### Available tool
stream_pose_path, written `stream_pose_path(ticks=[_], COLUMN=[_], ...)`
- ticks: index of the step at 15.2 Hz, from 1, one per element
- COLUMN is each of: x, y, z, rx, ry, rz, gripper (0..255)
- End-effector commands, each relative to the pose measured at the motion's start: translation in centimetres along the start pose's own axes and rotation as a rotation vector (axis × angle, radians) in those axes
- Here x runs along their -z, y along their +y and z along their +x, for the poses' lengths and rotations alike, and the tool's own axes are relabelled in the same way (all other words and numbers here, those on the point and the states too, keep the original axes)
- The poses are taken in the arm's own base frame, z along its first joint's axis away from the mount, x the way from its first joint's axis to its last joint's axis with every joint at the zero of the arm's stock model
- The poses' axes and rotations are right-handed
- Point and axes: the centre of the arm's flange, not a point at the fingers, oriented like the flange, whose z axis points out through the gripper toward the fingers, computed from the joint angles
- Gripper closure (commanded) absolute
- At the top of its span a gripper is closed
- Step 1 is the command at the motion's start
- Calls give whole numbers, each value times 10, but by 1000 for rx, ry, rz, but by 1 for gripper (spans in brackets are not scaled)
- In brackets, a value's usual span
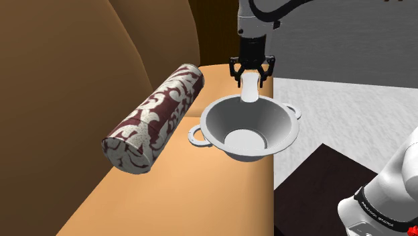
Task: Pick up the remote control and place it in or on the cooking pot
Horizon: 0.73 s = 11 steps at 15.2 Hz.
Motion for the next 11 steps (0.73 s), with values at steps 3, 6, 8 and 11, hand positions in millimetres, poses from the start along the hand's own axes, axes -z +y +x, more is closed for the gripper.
stream_pose_path(ticks=[3,6,8,11], x=[1,-9,-19,-35], y=[3,2,2,1], z=[-55,-73,-73,-73], rx=[-1,-1,-1,-1], ry=[1,1,1,1], rz=[-1,-1,-1,-1], gripper=[255,255,255,255])
